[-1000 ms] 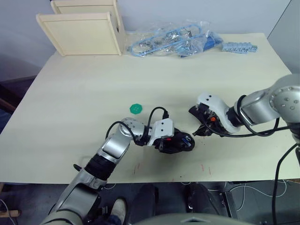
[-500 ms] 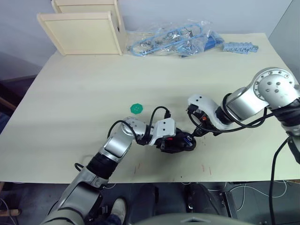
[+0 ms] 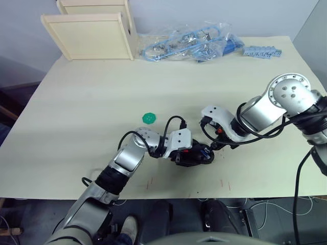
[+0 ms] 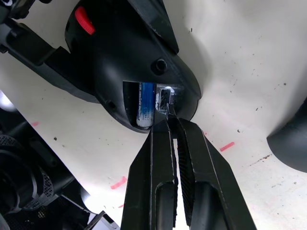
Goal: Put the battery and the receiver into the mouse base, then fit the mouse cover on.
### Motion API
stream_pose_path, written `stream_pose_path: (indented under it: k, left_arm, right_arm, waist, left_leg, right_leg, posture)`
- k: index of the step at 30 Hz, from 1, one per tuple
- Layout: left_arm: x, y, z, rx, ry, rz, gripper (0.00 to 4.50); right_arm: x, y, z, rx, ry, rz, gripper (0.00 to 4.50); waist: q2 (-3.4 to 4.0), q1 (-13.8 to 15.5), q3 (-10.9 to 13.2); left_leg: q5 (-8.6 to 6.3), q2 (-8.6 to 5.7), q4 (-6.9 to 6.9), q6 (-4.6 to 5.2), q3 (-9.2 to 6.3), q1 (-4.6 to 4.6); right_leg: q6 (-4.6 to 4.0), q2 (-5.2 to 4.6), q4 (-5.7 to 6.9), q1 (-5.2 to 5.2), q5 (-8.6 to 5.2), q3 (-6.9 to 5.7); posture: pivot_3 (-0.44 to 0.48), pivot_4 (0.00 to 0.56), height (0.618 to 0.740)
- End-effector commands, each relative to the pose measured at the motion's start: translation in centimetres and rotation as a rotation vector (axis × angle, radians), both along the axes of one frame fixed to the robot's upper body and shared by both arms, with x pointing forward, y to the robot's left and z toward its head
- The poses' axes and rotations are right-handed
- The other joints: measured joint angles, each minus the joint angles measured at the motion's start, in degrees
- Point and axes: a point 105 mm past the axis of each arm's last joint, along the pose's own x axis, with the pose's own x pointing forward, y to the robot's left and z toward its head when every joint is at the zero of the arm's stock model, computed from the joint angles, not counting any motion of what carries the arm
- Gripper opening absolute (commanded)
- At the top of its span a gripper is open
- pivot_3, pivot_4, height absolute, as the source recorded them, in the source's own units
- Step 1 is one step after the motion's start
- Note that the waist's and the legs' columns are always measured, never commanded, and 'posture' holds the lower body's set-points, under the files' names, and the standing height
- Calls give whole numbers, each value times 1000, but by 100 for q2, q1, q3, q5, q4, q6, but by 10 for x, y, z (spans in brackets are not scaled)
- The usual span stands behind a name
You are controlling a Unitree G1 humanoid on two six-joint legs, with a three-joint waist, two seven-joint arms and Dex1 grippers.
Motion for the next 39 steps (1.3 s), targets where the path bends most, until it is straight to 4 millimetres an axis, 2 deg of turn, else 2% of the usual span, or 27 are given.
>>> stream_pose_path:
  k: [1, 12, 21, 32, 39]
  left_arm:
    - [-3, 1, -15, 42, 25, 28, 3035]
    - [-4, 2, -14, 41, 26, 34, 3035]
    - [-4, 2, -14, 43, 29, 34, 3035]
    - [-2, 1, -13, 44, 28, 40, 3035]
    - [-3, 1, -13, 42, 28, 37, 3035]
  right_arm:
    - [0, 8, 10, 27, -22, 10, 0]
    - [0, 12, 7, 22, -15, 6, 0]
    - [2, 9, 1, 0, -13, 2, 0]
    - [5, -2, -8, -59, -12, 0, 0]
    - [9, 2, -12, -73, -61, -7, 0]
  waist:
    - [0, -2, 0]
    - [1, -6, 0]
    - [2, -4, -1]
    - [3, 0, -2]
    - [5, -6, -4]
  left_leg:
    - [0, 0, 0, 0, 0, 0]
    - [0, 1, -1, 1, -2, -5]
    - [0, 1, 0, 1, -5, -42]
    - [0, -1, 0, 1, -6, -44]
    - [0, -1, 1, 1, -6, -43]
  right_leg:
    - [0, 0, 0, 0, 0, 0]
    - [0, 0, -5, -2, 0, -2]
    - [0, -1, -2, -38, 1, -5]
    - [0, -2, -3, -39, 1, -8]
    - [0, -2, -2, -38, 3, -8]
  posture:
    - [0, 150, 740]
    - [0, 150, 740]
    - [0, 150, 740]
    - [0, 150, 740]
    - [0, 150, 740]
